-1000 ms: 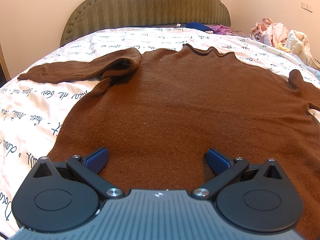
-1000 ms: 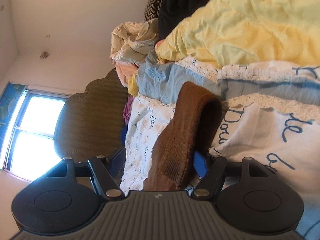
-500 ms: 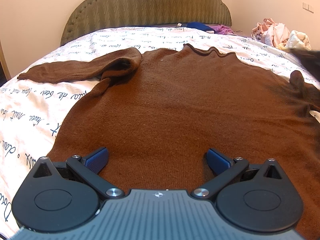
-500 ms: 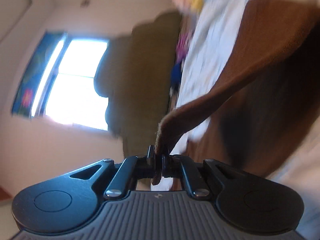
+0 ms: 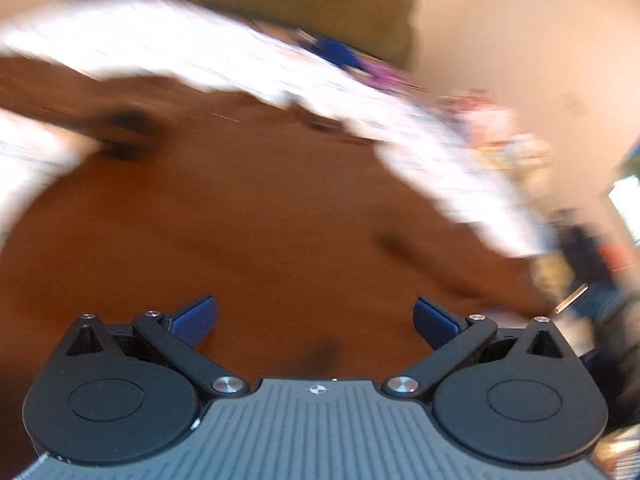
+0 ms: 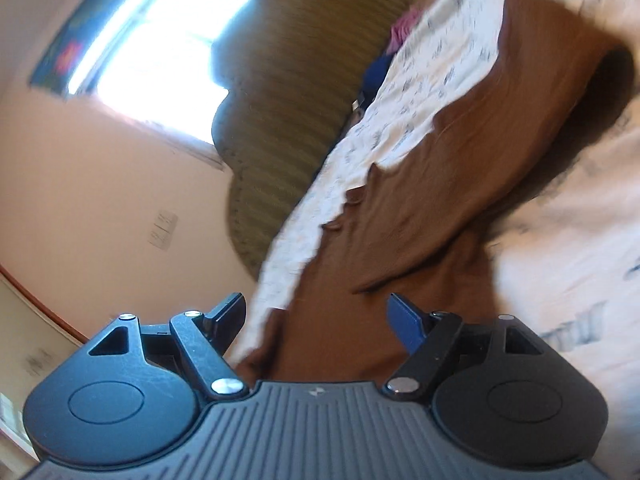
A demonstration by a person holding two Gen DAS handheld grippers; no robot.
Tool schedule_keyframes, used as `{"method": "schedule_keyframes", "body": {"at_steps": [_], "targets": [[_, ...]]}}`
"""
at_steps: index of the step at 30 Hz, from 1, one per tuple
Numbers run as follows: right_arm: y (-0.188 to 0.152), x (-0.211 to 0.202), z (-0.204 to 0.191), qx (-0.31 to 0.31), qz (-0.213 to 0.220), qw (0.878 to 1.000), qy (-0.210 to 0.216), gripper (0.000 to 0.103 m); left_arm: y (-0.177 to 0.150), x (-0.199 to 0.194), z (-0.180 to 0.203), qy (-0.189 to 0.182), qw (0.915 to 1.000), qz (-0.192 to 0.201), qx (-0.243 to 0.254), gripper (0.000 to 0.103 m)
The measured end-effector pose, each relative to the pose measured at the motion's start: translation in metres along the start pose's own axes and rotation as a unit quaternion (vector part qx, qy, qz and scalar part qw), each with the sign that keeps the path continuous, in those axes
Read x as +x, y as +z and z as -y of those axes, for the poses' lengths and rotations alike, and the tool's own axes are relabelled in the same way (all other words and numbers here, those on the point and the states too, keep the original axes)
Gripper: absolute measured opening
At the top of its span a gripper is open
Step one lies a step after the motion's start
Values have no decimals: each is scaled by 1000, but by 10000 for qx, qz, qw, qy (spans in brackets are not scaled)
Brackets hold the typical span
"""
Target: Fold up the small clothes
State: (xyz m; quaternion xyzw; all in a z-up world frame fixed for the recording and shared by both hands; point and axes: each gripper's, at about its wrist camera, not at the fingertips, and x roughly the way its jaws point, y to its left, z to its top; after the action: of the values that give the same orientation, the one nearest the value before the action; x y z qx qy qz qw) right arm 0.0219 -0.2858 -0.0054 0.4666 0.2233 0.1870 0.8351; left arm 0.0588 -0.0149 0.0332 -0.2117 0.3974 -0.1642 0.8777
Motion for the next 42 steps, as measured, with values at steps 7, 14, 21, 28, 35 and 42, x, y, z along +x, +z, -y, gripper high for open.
{"method": "schedule_keyframes", "body": {"at_steps": [7,14,21,28,35,42], "targets": [[-16,1,17,-135,-127,9998,-18,76,48,105,21,-787,9874,-736,-1158,94],[-15,-3,26,87,-84,9996,268,76,54,147,53,-136,9940,-1023,-371,6],[-4,-8,4,-264,-204,9994,80,79,71,87,56,319,9978,299,503,5],[71,-24,-22,-1084,313,9922,-532,80,72,52,-46,1516,9872,492,17,5],[117,33,-11,-736,-411,9928,-846,81,75,11,-70,1580,9813,1054,-302,5],[111,76,-21,-919,-824,9879,-936,81,88,13,-95,1920,9745,983,-620,5]]}}
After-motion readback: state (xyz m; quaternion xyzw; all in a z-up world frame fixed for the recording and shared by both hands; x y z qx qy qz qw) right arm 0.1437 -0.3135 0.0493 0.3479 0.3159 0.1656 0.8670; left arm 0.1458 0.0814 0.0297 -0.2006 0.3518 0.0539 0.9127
